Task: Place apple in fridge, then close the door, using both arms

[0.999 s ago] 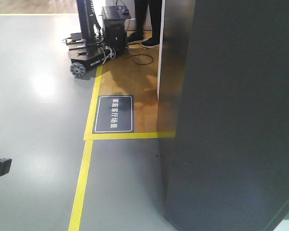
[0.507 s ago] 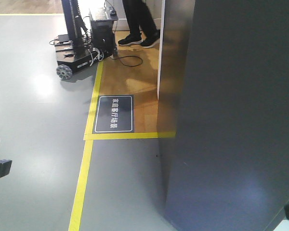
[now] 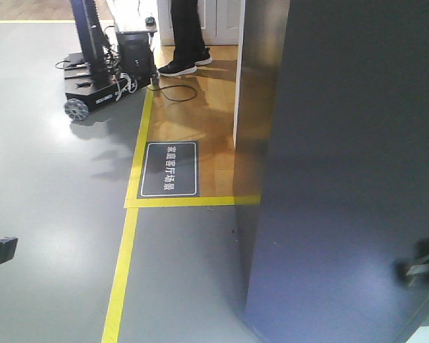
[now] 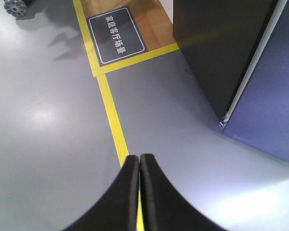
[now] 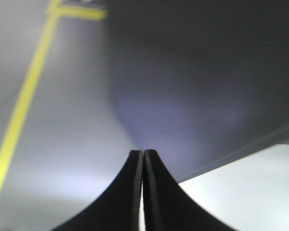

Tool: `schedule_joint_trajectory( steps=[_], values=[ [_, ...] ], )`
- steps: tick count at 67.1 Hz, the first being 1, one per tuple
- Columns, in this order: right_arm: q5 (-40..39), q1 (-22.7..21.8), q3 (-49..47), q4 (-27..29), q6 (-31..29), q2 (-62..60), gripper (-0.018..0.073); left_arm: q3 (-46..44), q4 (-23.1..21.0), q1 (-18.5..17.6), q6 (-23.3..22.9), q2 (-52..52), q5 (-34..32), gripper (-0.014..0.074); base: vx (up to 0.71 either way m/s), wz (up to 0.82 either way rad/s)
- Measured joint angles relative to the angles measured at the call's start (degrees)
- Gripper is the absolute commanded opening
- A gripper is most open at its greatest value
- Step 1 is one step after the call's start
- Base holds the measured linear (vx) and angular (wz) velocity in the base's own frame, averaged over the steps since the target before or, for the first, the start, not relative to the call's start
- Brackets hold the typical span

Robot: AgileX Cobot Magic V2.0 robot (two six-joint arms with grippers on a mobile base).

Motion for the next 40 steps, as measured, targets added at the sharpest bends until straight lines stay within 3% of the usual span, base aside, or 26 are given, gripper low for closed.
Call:
schedule_joint_trajectory(
  steps=[20, 40],
  values=[
    [-10.8, -14.0, -3.8, 0.5, 0.3, 0.1, -0.0003, 0.0, 0.0, 0.0, 0.0, 0.0, 0.0, -0.0006, 0.0, 0.0],
    [-24.8, -16.4, -4.4, 1.1, 0.3, 1.5, -0.0003, 0.0, 0.0, 0.0, -0.1, 0.0, 0.0, -0.0006, 0.0, 0.0]
  ],
)
